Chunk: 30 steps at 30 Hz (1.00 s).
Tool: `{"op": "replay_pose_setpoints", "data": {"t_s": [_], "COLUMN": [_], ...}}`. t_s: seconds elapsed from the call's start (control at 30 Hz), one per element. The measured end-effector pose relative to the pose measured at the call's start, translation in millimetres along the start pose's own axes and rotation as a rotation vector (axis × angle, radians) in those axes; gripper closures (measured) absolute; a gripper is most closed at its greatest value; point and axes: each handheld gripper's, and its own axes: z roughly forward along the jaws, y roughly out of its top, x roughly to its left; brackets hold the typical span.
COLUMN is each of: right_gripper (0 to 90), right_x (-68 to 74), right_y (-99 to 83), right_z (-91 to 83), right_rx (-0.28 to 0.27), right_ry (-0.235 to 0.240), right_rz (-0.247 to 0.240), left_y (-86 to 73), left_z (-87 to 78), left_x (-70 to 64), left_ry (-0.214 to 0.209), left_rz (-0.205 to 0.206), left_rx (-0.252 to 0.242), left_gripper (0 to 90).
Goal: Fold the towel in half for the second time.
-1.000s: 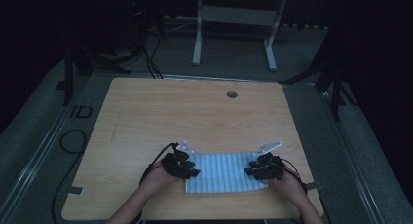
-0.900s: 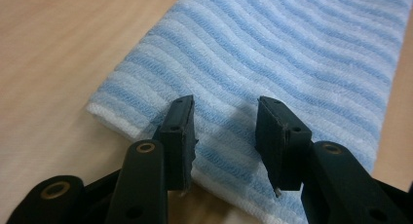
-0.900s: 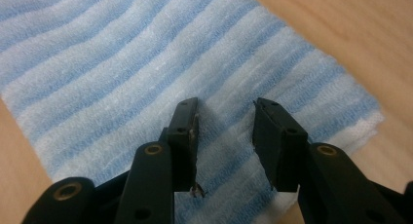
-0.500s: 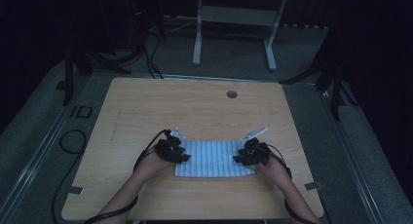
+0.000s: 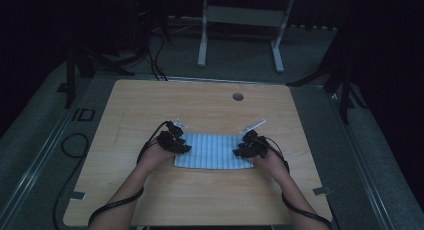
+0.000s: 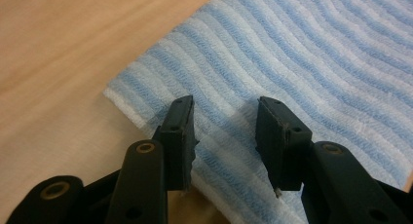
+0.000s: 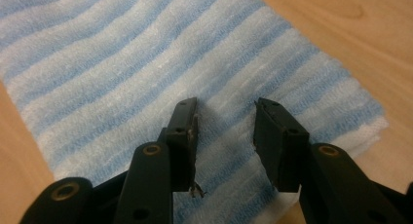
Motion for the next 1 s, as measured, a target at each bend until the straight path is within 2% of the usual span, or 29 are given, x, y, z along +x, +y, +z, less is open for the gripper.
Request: {"op": "replay_pose_setpoints", "data": {"t_s": [0.2,0.33,0.43,0.5,0.53,0.6,0.67,0.7,0.83,0.9,0.97,1.0], "right_gripper": [59.8,58.9,45.7,43.5,36.8,32.2,21.6,14.3,12.4,12.4,12.4,12.2], "right_x": [-7.1,-8.0,-5.6,-4.5,-2.7,-1.1,-0.1,0.3,1.3,0.3,-0.8,-1.1], "right_y": [8.6,10.3,11.0,11.1,11.9,12.0,10.7,8.8,0.7,-5.3,-10.2,-12.4], "right_z": [7.4,8.1,5.5,4.2,0.7,-3.3,-6.9,-10.0,-16.9,-19.4,-20.8,-21.4], "right_rx": [-0.029,-0.03,-0.042,-0.048,-0.065,-0.092,-0.126,-0.139,-0.176,-0.197,-0.208,-0.209], "right_ry": [-0.008,-0.004,-0.011,-0.018,-0.015,-0.033,-0.04,-0.024,-0.013,-0.005,-0.002,-0.002], "right_rz": [0.022,0.021,0.005,-0.005,-0.008,-0.005,-0.007,-0.012,-0.025,-0.024,-0.018,-0.015], "left_y": [0.9,0.7,0.3,-0.3,-1.3,-3.1,-4.2,-7.6,-14.8,-17.4,-19.6,-22.1], "left_z": [0.9,-0.9,-8.3,-10.8,-14.1,-17.0,-18.1,-21.0,-23.6,-22.8,-21.6,-21.4], "left_x": [11.8,12.0,5.7,3.6,-0.2,-3.5,-3.9,-5.4,-10.2,-12.3,-14.9,-18.0], "left_ry": [-0.002,-0.001,-0.017,-0.032,-0.042,-0.051,-0.061,-0.089,-0.093,-0.1,-0.09,-0.063], "left_rz": [-0.043,-0.053,-0.069,-0.077,-0.069,-0.067,-0.074,-0.097,-0.083,-0.075,-0.062,-0.063], "left_rx": [-0.022,-0.029,-0.057,-0.069,-0.076,-0.087,-0.094,-0.103,-0.114,-0.111,-0.118,-0.141], "left_gripper": [57.9,55.3,47.2,45.2,41.8,37.8,33.0,31.3,24.1,16.1,13.2,11.6]}}
